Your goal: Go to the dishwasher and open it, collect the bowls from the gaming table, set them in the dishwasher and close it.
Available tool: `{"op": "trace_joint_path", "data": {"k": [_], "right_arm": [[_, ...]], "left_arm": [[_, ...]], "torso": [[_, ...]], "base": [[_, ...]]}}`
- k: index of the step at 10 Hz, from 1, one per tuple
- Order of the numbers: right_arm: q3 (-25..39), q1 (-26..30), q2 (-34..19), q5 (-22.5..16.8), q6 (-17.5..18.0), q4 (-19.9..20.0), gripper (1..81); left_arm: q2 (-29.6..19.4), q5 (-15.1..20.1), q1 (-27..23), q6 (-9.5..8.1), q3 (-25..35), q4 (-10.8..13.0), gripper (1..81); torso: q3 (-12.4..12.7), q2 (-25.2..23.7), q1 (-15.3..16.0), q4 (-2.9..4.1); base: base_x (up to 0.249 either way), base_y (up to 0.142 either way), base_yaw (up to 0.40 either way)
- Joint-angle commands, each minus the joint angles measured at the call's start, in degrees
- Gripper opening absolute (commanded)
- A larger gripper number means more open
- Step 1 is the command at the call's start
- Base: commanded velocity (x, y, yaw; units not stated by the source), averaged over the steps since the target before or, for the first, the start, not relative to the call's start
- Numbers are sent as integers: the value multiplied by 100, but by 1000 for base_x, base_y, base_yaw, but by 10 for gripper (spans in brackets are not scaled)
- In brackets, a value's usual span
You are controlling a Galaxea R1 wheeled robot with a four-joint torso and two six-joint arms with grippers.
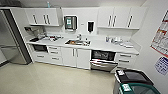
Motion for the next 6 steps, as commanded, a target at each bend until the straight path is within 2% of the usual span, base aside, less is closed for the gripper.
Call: {"op": "trace_joint_path", "data": {"k": [1, 6], "right_arm": [[16, 226, -41, -271, -15, -43, 10], [16, 226, -32, -271, -15, -43, 10]], "left_arm": [[-103, 110, -207, -18, 26, 25, 10], [-103, 110, -207, -18, 26, 25, 10]], "torso": [[0, 0, 0, 0], [-2, 4, 2, 0]], "base": [[123, 0, 0], [123, 0, 0]]}}
